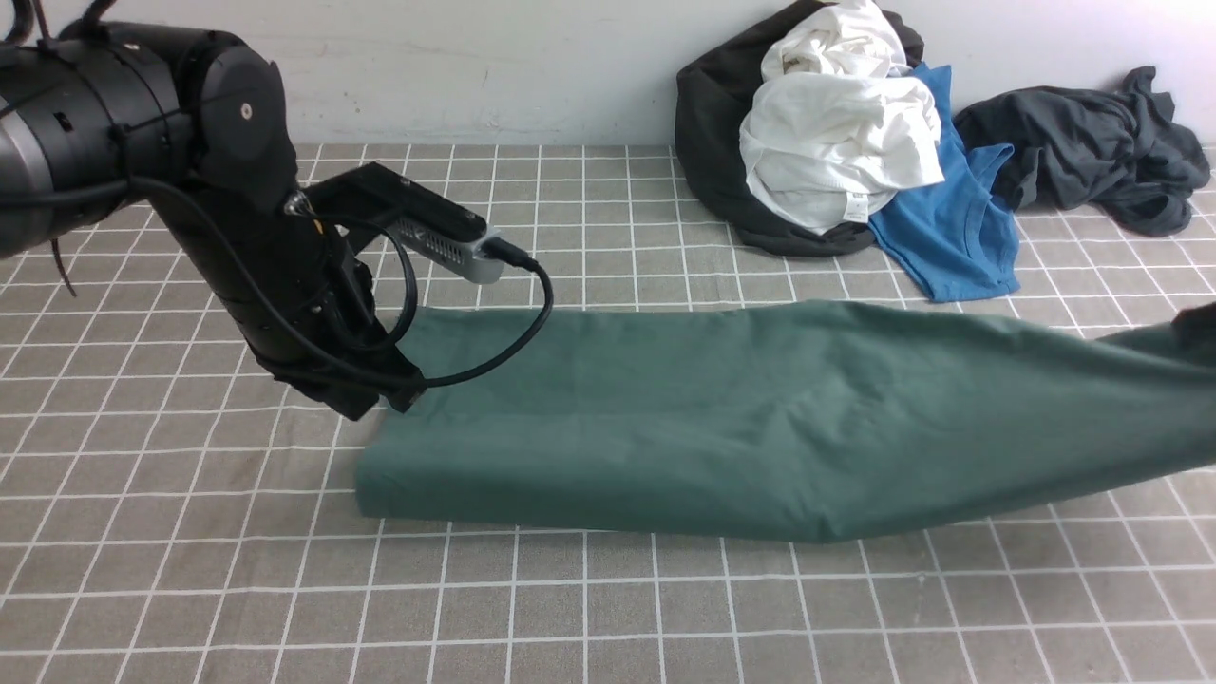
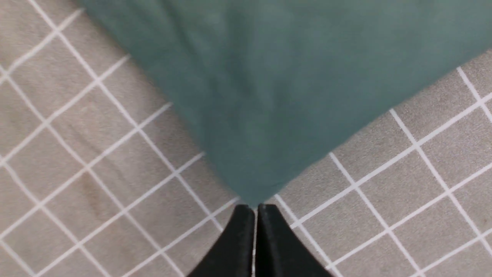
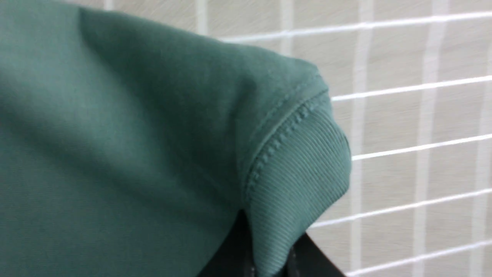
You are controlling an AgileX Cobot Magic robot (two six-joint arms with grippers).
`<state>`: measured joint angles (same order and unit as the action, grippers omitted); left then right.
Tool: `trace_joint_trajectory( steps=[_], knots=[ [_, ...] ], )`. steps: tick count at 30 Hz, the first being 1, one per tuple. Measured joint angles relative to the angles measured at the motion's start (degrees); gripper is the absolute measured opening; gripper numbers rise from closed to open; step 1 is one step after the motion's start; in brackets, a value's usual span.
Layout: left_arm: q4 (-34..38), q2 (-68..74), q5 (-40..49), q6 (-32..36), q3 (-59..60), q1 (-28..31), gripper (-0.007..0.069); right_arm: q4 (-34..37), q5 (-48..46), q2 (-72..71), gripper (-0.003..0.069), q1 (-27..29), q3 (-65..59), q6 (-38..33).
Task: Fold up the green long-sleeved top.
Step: Use the right arm to drag the right edge of the fabric to the left and folds it over the left edge
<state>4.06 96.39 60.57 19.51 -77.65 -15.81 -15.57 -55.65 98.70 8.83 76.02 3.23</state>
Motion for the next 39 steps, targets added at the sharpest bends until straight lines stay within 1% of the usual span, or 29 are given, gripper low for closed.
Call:
trace_joint_trajectory(
  steps=[2,4,5,6,9,11,12,13,14,15,19,20,24,27,28,29,30,32,33,34,35,37,38,39],
  knots=[
    [-1.8,-1.9,0.2,-0.3,0.0,0.0,-0.0007,-1.9,-1.5,-3.5,0.002,0.0,2.4,0.9],
    [-3.5,-4.4,0.2,-1.3,0.0,0.0,-0.0007,-1.7,-3.3,-6.6,0.002,-0.8,5.9,0.5],
    [-4.8,-6.4,0.0,-2.4,0.0,0.0,-0.0007,-0.2,-4.8,-8.4,0.002,-2.5,9.2,-1.2],
    [-4.8,-6.7,-0.1,-2.6,0.0,0.0,-0.0007,0.0,-5.0,-8.6,0.002,-2.5,9.2,-1.5],
    [-6.6,-10.9,-0.7,-4.3,0.0,0.0,-0.0007,6.8,-8.0,-9.6,0.002,-10.8,17.3,-6.5],
    [-7.0,-12.7,-0.7,-4.5,0.0,0.0,-0.0007,9.3,-8.3,-9.0,0.002,-15.6,19.7,-8.1],
    [-7.2,-14.2,-0.7,-4.7,0.0,0.0,-0.0007,11.2,-8.4,-8.2,0.002,-19.4,21.2,-8.7],
    [-7.2,-14.2,-0.7,-4.7,0.0,0.0,-0.0007,11.7,-8.4,-8.0,0.002,-20.0,21.5,-8.8],
    [-7.3,-16.3,-0.5,-4.7,0.0,0.0,-0.0007,13.5,-7.8,-5.6,0.002,-25.6,23.1,-9.0],
    [-7.3,-17.2,-0.3,-4.7,0.0,0.0,-0.0007,14.1,-7.0,-4.1,0.002,-28.5,23.7,-9.0],
    [-7.3,-19.6,1.0,-5.0,0.0,0.0,-0.0007,15.6,-3.6,1.4,0.002,-35.9,24.6,-8.2],
    [-7.3,-21.0,1.4,-5.1,0.0,0.0,-0.0007,16.6,-1.2,5.0,0.002,-38.9,25.0,-7.5],
    [-7.3,-23.0,2.5,-5.4,0.0,0.0,-0.0007,18.3,3.6,13.4,0.002,-43.6,26.2,-5.0],
    [-7.3,-23.7,2.8,-5.5,0.0,0.0,-0.0007,19.9,4.9,18.8,0.0041,-45.1,28.4,-3.8],
    [-7.3,-23.8,2.9,-5.6,0.0,0.0,-0.0007,21.3,4.9,20.4,0.0063,-45.3,29.7,-3.8],
    [-7.3,-23.8,3.1,-5.6,0.0,0.0,-0.0007,22.8,4.5,21.7,0.0102,-45.3,30.9,-3.9],
    [-7.3,-23.8,3.2,-5.6,0.0,0.0,-0.0007,22.8,4.5,21.7,0.0102,-45.3,30.9,-3.9],
    [-7.3,-23.8,3.5,-5.6,0.0,0.0,-0.0007,25.2,1.9,23.0,0.0216,-45.3,34.4,-5.0],
    [-7.3,-23.8,3.6,-5.6,0.0,0.0,-0.0007,25.3,-0.1,23.0,0.029,-45.3,36.3,-5.9],
    [-7.3,-23.8,3.6,-5.6,0.0,0.0,-0.0007,25.2,-0.4,23.0,0.0301,-45.3,36.7,-5.9],
    [-7.3,-23.8,3.6,-5.6,0.0,0.0,-0.0007,23.8,-3.3,22.5,0.0382,-45.3,39.7,-6.9],
    [-7.3,-23.8,3.6,-5.6,0.0,0.0,-0.0007,20.4,-7.4,21.9,0.0464,-45.2,42.5,-7.3],
    [-7.3,-23.8,3.6,-5.6,0.0,0.0,-0.0007,20.0,-7.8,21.9,0.0471,-45.2,42.5,-7.3],
    [-7.3,-23.8,3.6,-5.6,0.0,0.0,-0.0007,16.0,-10.9,21.5,0.0518,-44.9,43.8,-7.3]
  ],
)
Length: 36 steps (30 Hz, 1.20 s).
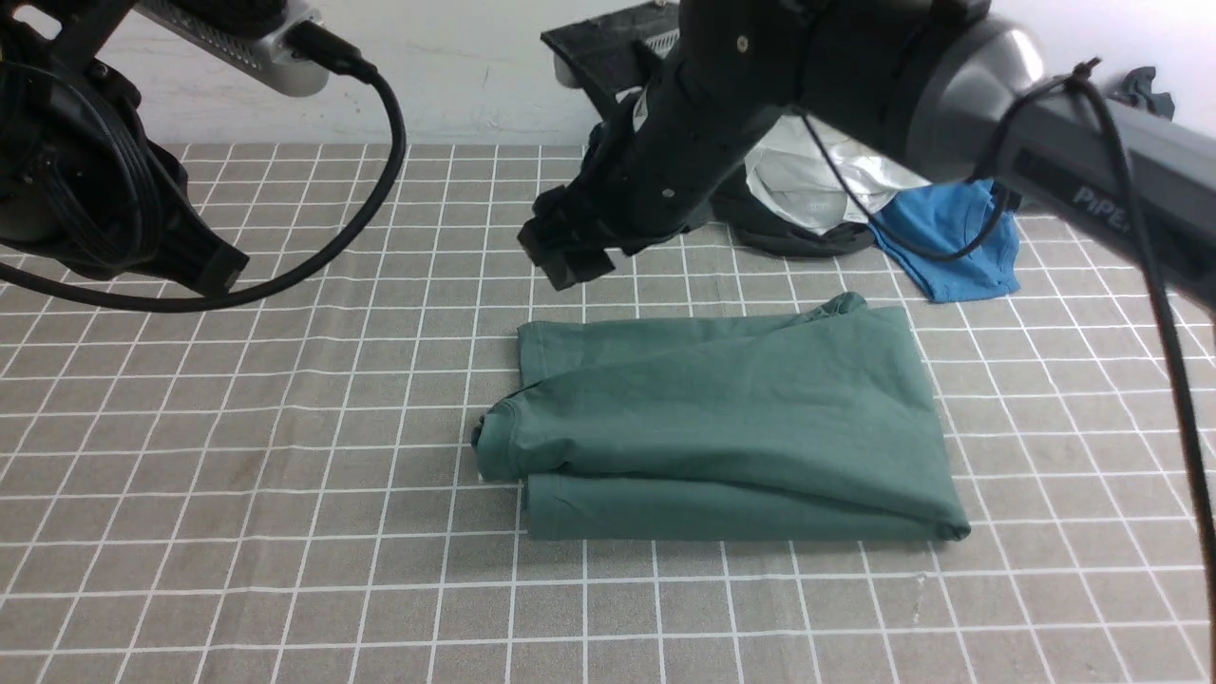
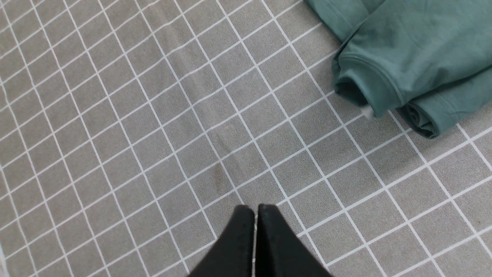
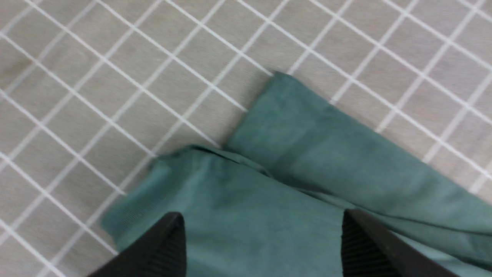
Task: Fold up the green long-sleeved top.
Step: Use the right arm to drag the right edge of the fabric to the left and folds it over the left edge
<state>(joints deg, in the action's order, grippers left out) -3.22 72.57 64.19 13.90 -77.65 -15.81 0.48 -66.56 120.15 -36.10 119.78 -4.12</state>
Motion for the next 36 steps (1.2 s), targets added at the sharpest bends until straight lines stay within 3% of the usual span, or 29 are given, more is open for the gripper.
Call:
trace_joint_trajectory(
  steps=[6,13,21,26,30,36],
  knots=[
    [0.0,0.0,0.0,0.0,0.0,0.0,-0.0007,-5.9,-4.4,2.4,0.0549,1.2,0.4,3.1],
    [0.7,0.0,0.0,0.0,0.0,0.0,-0.0007,4.8,-4.5,14.4,0.0549,-0.9,0.4,1.1],
    [1.3,0.0,0.0,-0.1,0.0,0.0,-0.0007,5.4,-3.6,17.0,0.0549,-2.4,1.0,-0.3],
    [1.3,0.0,-0.4,-0.2,0.0,0.0,-0.0007,1.5,-4.2,12.1,0.0549,-2.4,0.3,-0.6],
    [1.3,-0.9,-1.6,-1.3,0.7,0.0,-0.0007,-3.3,-4.4,-0.6,0.0547,-2.3,0.3,-0.6],
    [1.3,-10.5,-7.4,-3.3,11.0,0.0,-0.0007,-3.0,-4.5,-18.9,0.0491,-2.2,-7.3,-0.6]
  ],
)
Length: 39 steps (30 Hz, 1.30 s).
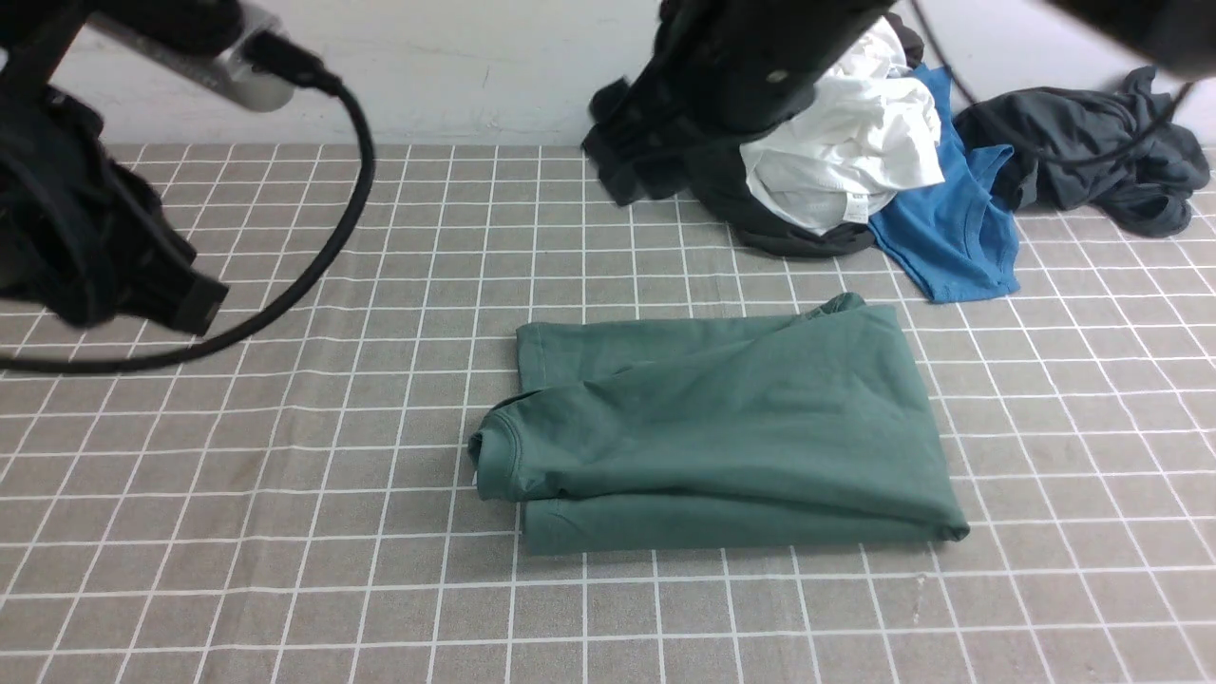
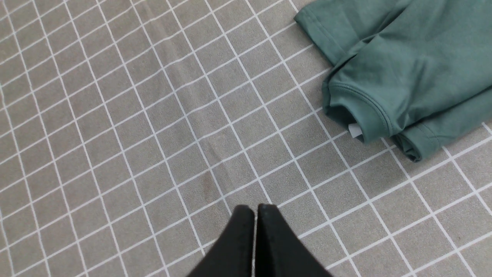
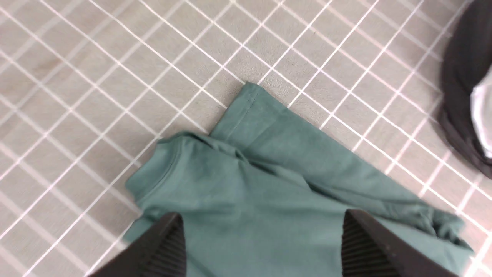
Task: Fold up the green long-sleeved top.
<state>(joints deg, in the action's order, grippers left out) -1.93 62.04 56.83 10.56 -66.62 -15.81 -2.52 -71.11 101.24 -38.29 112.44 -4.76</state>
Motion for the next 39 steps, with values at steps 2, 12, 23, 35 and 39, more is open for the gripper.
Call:
trace_joint_trajectory(
  steps=[2,12,23,35,39],
  knots=[
    [0.0,-4.4,-1.9,-0.9,4.3,0.0,-0.0006,0.0,0.0,-6.4,0.0459,0.0,-5.4,0.1],
    [0.0,-33.4,-4.7,-8.3,26.6,0.0,-0.0006,0.0,22.5,-41.1,0.016,0.0,-44.6,3.2],
    [-0.8,-58.2,-7.7,-11.1,38.8,0.0,-0.0006,0.0,39.2,-70.1,-0.0013,0.0,-69.3,3.6],
    [-1.2,-59.6,-7.9,-11.1,39.0,0.0,-0.0006,0.0,38.8,-72.7,-0.0014,0.0,-70.0,3.6],
    [-1.2,-59.6,-7.9,-11.1,39.1,0.0,-0.0006,0.0,38.5,-72.7,-0.0014,0.0,-70.0,3.6]
  ],
)
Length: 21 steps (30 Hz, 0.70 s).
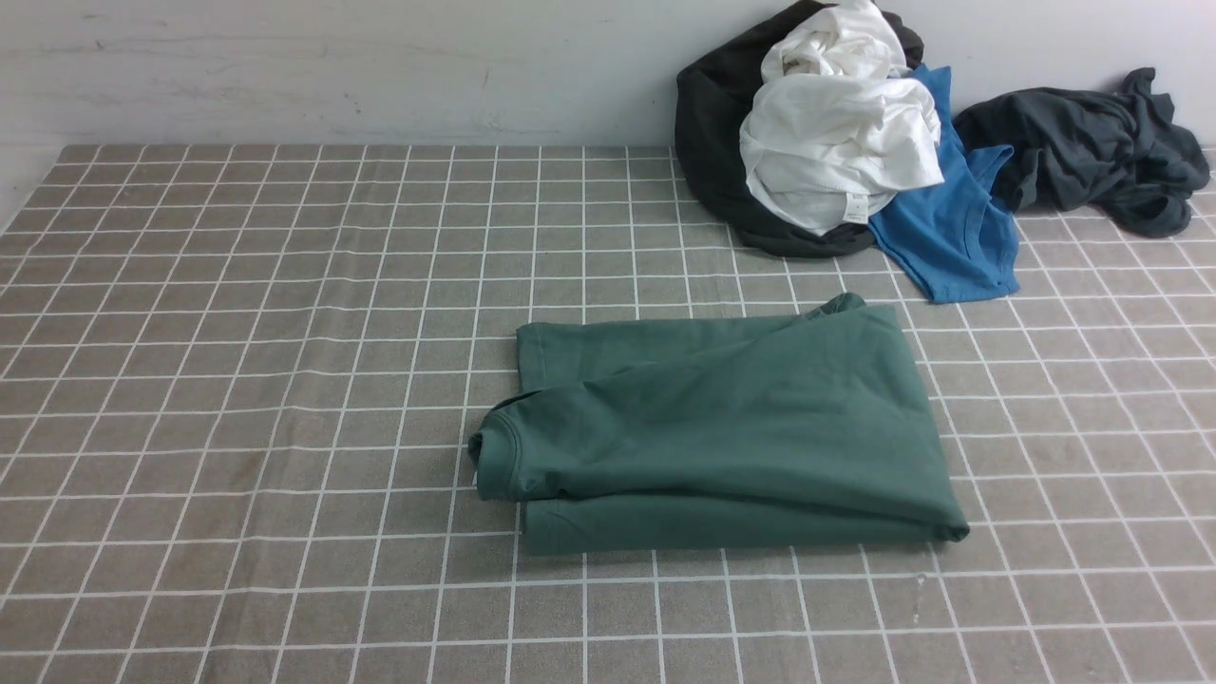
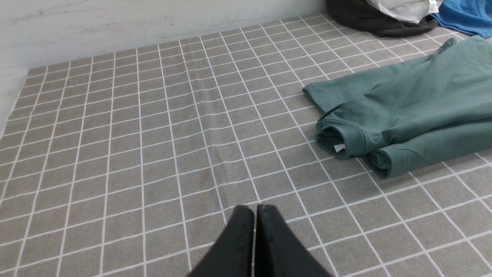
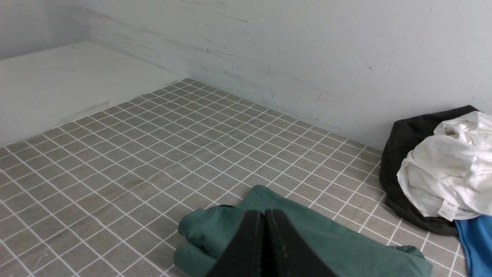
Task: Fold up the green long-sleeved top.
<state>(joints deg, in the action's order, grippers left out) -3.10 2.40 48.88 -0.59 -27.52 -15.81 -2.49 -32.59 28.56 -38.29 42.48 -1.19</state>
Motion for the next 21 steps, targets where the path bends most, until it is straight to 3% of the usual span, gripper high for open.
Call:
trace_joint_trajectory(
  steps=[15,21],
  knots=[
    [-0.1,0.0,0.0,0.0,0.0,0.0,-0.0006,-2.7,0.9,-0.9,-0.0014,0.2,-2.6,0.2],
    [-0.1,0.0,0.0,0.0,0.0,0.0,-0.0006,-2.1,11.0,-6.6,-0.0014,6.3,-13.1,1.9]
  ],
)
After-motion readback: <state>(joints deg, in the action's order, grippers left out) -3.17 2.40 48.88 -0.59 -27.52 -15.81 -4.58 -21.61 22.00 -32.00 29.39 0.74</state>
